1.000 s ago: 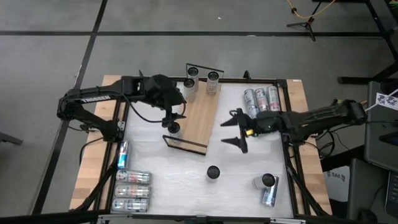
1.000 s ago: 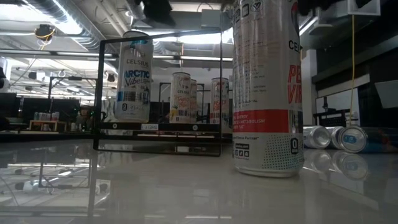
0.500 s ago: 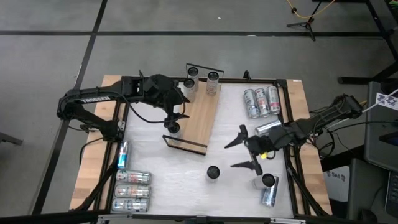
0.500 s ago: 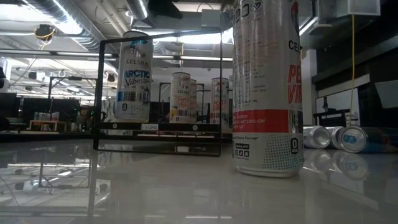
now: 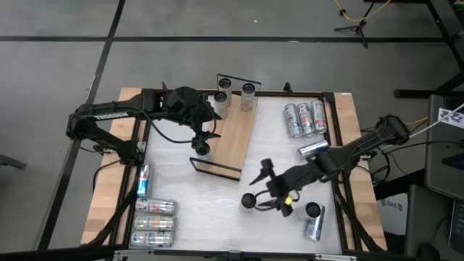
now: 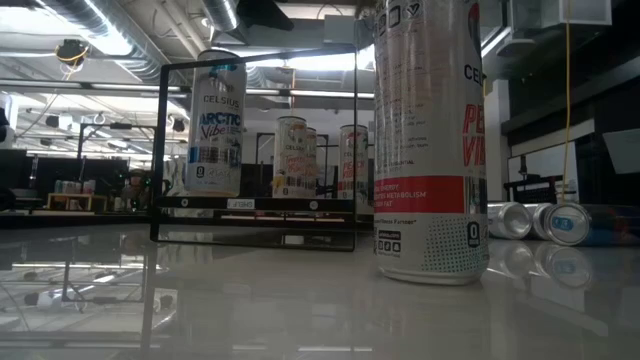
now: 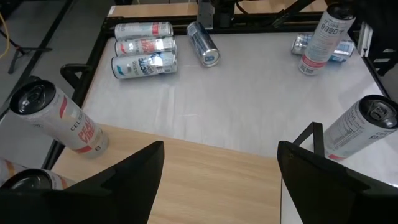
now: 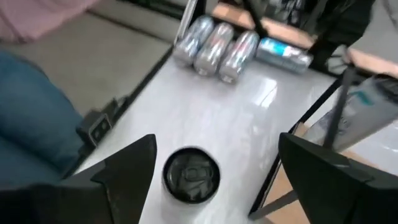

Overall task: Place canned beverage on shelf
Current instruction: Put the bottom middle pink soda can on the shelf aligned with the other pink soda can

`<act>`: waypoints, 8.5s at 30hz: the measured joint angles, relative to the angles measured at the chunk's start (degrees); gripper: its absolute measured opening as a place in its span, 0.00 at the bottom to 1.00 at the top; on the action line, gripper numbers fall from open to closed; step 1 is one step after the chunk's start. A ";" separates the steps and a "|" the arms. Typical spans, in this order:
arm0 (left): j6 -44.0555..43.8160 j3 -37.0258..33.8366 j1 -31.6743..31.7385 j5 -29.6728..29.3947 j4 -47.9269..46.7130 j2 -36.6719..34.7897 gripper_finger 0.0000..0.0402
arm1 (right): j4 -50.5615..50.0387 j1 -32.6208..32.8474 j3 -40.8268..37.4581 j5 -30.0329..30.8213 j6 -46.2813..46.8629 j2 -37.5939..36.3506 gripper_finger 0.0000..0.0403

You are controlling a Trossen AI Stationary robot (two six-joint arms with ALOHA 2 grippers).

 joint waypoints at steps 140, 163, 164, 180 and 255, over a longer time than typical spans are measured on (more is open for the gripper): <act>-2.26 0.02 -5.66 -12.09 6.60 0.04 0.76 | -15.25 -24.09 2.84 18.41 13.24 -5.79 0.61; -2.26 0.02 -5.66 -16.76 6.43 0.04 0.76 | -1.14 -38.28 2.84 18.05 27.13 11.38 0.62; -2.26 0.02 -5.66 -16.74 6.40 0.04 0.76 | -1.10 -38.35 2.84 18.02 27.13 11.58 0.62; -2.28 0.02 -5.66 -16.76 6.43 0.04 0.76 | -1.96 -38.42 2.84 18.02 26.91 11.96 0.62; -2.28 0.02 -5.66 -16.74 6.40 0.04 0.76 | -2.64 -38.31 2.84 17.83 26.87 11.12 0.87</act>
